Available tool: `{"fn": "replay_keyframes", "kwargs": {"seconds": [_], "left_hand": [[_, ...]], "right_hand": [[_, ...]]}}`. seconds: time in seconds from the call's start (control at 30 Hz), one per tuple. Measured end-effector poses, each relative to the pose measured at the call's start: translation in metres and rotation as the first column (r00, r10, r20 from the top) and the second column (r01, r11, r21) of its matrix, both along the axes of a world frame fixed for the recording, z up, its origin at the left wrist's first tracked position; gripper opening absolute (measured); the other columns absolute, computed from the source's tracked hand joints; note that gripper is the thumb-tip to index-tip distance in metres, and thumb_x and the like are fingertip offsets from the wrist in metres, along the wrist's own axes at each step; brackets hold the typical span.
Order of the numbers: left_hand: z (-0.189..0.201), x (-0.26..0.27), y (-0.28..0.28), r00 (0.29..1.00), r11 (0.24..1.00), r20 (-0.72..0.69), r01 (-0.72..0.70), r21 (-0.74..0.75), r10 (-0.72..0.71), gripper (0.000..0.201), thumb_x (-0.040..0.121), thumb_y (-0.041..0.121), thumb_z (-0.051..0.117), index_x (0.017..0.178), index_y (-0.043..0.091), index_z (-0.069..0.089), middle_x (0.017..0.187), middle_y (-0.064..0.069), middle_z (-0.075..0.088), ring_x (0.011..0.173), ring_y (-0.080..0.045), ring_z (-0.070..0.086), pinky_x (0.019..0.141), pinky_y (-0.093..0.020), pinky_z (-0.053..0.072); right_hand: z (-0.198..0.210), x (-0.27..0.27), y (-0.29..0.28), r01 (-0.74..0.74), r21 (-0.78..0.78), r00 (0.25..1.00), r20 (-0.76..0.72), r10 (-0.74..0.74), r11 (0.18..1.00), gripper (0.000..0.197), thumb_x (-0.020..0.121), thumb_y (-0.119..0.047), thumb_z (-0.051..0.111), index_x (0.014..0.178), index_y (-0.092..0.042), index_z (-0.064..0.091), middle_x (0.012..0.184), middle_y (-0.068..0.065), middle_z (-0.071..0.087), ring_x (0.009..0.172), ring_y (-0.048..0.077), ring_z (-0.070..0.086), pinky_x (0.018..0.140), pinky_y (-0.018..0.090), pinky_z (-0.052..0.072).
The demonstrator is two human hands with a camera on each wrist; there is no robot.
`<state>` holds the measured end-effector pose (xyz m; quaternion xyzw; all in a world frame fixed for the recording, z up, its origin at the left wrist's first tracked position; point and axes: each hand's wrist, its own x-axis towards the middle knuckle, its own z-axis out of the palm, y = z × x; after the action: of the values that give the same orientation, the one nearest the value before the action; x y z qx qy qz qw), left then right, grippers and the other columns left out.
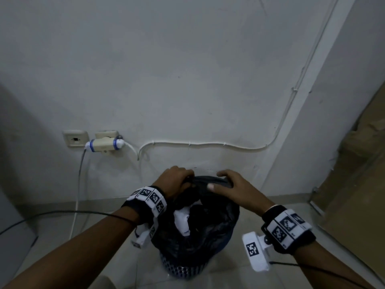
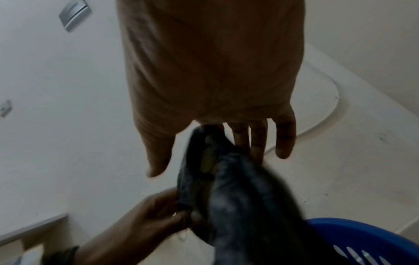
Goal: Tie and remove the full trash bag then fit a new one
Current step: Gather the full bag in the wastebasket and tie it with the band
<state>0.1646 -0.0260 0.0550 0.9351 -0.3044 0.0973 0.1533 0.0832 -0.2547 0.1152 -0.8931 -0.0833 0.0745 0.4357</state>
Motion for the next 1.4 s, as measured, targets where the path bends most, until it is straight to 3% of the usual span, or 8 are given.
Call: {"fn": "replay_keyframes", "kwargs": {"seconds": [0.23, 0.43, 0.57, 0.77, 0.9, 1.0, 1.13, 1.4], "left_hand": [[0.012, -0.008, 0.004, 0.979, 0.997, -0.202, 0.007, -0.076, -0.022, 0.027, 0.082, 0.039, 0.065, 0.086, 0.015, 0.055, 0.085, -0.007, 0.062, 0.082, -0.028, 0.058, 0.071, -0.036, 0.046], [0.009, -0.005, 0.039, 0.981, 0.975, -0.163, -0.072, 0.211, 0.107, 0.028, 0.089, 0.039, 0.057, 0.108, 0.018, 0.060, 0.103, -0.010, 0.066, 0.097, -0.031, 0.061, 0.080, -0.036, 0.048], [0.017, -0.008, 0.034, 0.995, 0.997, -0.098, -0.003, 0.072, 0.010, 0.018, 0.091, 0.026, 0.053, 0.100, 0.013, 0.062, 0.094, -0.013, 0.063, 0.090, -0.032, 0.059, 0.077, -0.037, 0.047], [0.029, -0.013, 0.031, 0.994, 0.997, -0.106, 0.026, -0.077, -0.034, 0.024, 0.086, 0.035, 0.065, 0.096, 0.013, 0.061, 0.091, -0.009, 0.063, 0.084, -0.026, 0.059, 0.073, -0.031, 0.043], [0.016, -0.010, 0.056, 0.957, 0.972, -0.244, -0.108, 0.210, 0.159, 0.033, 0.090, 0.048, 0.055, 0.103, 0.019, 0.063, 0.104, -0.008, 0.063, 0.096, -0.027, 0.059, 0.082, -0.038, 0.048], [0.013, -0.011, 0.059, 0.965, 0.988, -0.223, -0.114, 0.108, 0.136, 0.029, 0.094, 0.048, 0.049, 0.091, 0.021, 0.058, 0.088, -0.004, 0.062, 0.081, -0.024, 0.058, 0.072, -0.032, 0.044], [0.025, -0.011, 0.042, 0.993, 0.992, -0.120, 0.002, -0.126, -0.017, 0.033, 0.093, 0.043, 0.046, 0.090, 0.013, 0.059, 0.080, -0.005, 0.058, 0.075, -0.022, 0.054, 0.069, -0.031, 0.040], [0.016, -0.013, 0.057, 0.979, 0.997, -0.204, -0.016, -0.080, -0.001, 0.024, 0.091, 0.038, 0.059, 0.090, 0.014, 0.059, 0.082, -0.004, 0.063, 0.072, -0.016, 0.053, 0.067, -0.027, 0.039]], "right_hand": [[-0.013, 0.022, 0.021, 0.087, -0.186, 0.955, 0.296, -0.029, 0.979, 0.010, 0.091, -0.027, 0.058, 0.082, -0.031, 0.062, 0.078, -0.011, 0.065, 0.079, 0.016, 0.062, 0.070, 0.034, 0.049], [-0.012, 0.025, 0.005, 0.169, -0.531, 0.974, 0.221, -0.057, 0.830, 0.020, 0.092, -0.027, 0.051, 0.108, -0.031, 0.062, 0.117, 0.005, 0.065, 0.108, 0.032, 0.059, 0.087, 0.041, 0.049], [-0.003, 0.020, 0.035, -0.109, -0.654, 0.986, 0.024, 0.165, 0.749, 0.084, 0.082, -0.063, 0.053, 0.151, -0.021, 0.028, 0.152, 0.008, 0.033, 0.142, 0.030, 0.026, 0.113, 0.052, 0.026], [0.003, 0.028, 0.057, 0.071, -0.520, 0.941, 0.319, 0.117, 0.851, 0.020, 0.093, -0.033, 0.054, 0.109, -0.033, 0.065, 0.113, -0.002, 0.070, 0.104, 0.026, 0.063, 0.081, 0.035, 0.049], [0.009, 0.034, 0.027, 0.227, -0.411, 0.910, 0.413, -0.041, 0.883, 0.025, 0.091, -0.025, 0.051, 0.105, -0.040, 0.065, 0.111, -0.010, 0.071, 0.103, 0.022, 0.064, 0.079, 0.032, 0.048], [0.002, 0.038, 0.021, 0.245, -0.497, 0.944, 0.317, -0.089, 0.832, 0.027, 0.094, -0.026, 0.051, 0.117, -0.033, 0.063, 0.121, 0.004, 0.066, 0.112, 0.031, 0.059, 0.088, 0.038, 0.048], [0.004, 0.032, 0.055, 0.020, -0.686, 0.956, 0.227, 0.188, 0.727, 0.061, 0.088, -0.057, 0.053, 0.142, -0.032, 0.042, 0.140, 0.002, 0.050, 0.132, 0.029, 0.039, 0.106, 0.049, 0.033], [0.011, 0.039, 0.057, 0.215, -0.494, 0.891, 0.453, 0.039, 0.843, 0.021, 0.095, -0.029, 0.049, 0.105, -0.033, 0.067, 0.107, -0.002, 0.073, 0.101, 0.026, 0.065, 0.081, 0.036, 0.050]]}}
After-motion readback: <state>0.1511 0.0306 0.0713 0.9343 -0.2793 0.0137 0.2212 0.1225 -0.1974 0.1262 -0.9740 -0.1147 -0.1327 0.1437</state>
